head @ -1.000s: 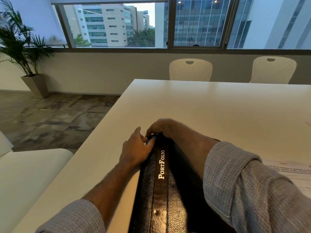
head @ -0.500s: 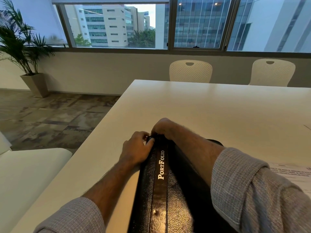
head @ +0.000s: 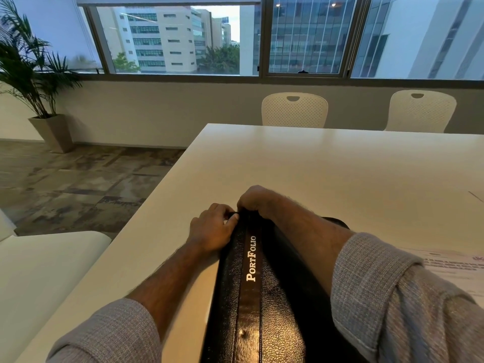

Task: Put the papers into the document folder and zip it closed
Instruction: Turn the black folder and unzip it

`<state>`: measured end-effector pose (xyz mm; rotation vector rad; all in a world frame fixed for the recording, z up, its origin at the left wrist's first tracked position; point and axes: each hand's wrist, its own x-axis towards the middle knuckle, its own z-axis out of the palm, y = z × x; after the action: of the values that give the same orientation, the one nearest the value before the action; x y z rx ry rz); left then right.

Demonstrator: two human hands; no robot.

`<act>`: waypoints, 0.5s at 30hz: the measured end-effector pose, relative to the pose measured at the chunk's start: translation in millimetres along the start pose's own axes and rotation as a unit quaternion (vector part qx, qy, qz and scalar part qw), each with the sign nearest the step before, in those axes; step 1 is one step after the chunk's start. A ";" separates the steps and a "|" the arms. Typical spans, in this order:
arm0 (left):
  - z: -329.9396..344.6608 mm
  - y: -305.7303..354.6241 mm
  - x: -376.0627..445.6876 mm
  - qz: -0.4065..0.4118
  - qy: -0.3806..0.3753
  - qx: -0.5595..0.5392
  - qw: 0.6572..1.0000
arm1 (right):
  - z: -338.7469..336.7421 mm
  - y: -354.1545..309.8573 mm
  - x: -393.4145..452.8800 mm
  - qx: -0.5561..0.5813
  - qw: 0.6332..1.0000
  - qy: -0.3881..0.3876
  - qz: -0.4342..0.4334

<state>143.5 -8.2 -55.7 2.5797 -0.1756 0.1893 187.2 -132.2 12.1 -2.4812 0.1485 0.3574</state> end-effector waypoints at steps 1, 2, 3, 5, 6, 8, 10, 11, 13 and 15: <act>0.5 -0.2 0.2 0.000 -0.003 0.001 1.000 | -1.1 -1.0 -0.1 0.007 1.000 -0.013 0.006; 1.0 -0.2 0.3 0.000 -0.007 0.005 1.000 | -1.6 -1.9 -0.2 0.013 1.000 -0.020 0.010; 1.2 -0.2 0.4 -0.001 -0.011 0.010 1.000 | -1.8 -2.2 -0.2 0.020 0.999 -0.022 0.011; 1.4 -0.2 0.5 -0.002 -0.015 0.016 1.000 | -0.8 -3.1 -0.5 0.031 0.999 -0.030 0.009; 1.4 -0.3 0.4 -0.002 -0.017 0.017 1.000 | -0.8 -3.6 -2.2 0.031 0.999 -0.034 0.006; 1.8 -0.8 0.1 0.000 -0.018 0.017 1.000 | -0.3 -1.6 -1.9 0.044 0.999 -0.033 -0.003; 2.1 -1.5 -0.3 0.003 -0.014 0.014 1.000 | 0.5 1.3 -0.7 0.060 0.998 -0.029 -0.017; 2.2 -1.8 -0.5 0.004 -0.010 0.011 1.000 | 1.5 3.4 -0.8 0.043 0.999 -0.018 -0.016; 1.9 -2.1 -1.3 0.007 -0.002 0.005 1.000 | 2.3 8.8 -1.7 0.007 1.000 0.016 -0.009; 1.5 -2.1 -2.2 0.009 0.001 0.003 1.000 | -0.2 14.8 0.4 -0.005 1.000 0.025 0.002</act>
<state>141.9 -7.0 -58.4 2.5842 -0.1990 0.1990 184.9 -144.2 3.8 -2.5003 0.1719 0.2972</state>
